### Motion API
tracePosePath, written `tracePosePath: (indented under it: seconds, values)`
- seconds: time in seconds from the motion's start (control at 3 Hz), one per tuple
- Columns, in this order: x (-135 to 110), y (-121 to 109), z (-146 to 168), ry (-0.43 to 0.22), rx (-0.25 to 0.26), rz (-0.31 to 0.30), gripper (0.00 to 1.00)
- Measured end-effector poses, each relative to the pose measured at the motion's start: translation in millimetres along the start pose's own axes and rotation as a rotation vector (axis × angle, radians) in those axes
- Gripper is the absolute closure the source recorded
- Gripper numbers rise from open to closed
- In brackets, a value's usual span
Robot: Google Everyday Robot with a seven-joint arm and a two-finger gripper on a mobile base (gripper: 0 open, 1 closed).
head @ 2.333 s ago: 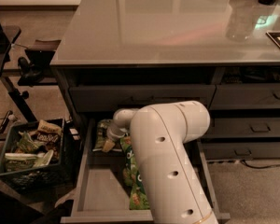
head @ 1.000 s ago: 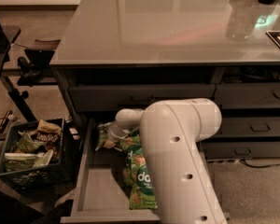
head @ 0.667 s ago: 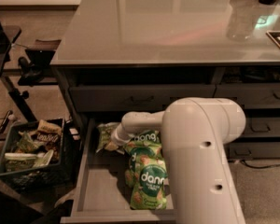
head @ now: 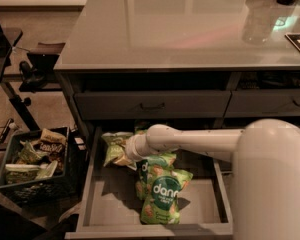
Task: Pick green jalapeno chip bag from middle drawer and place on counter
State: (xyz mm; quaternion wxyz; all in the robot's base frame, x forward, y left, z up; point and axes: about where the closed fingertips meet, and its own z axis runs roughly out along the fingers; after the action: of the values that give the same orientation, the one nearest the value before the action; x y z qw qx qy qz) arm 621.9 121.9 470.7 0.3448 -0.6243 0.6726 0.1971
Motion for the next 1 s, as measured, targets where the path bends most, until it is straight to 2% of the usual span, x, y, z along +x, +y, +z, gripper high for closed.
tracePosePath:
  seconds: [0.33, 0.67, 1.0]
  values:
    - [-18.3, 8.0, -29.7, -0.13, -0.016, -0.017, 1.0]
    - [-45.9, 15.5, -60.1, -0.233, -0.045, -0.058, 1.0]
    - [-72.3, 22.8, -87.5, -0.272, -0.056, -0.101, 1.0]
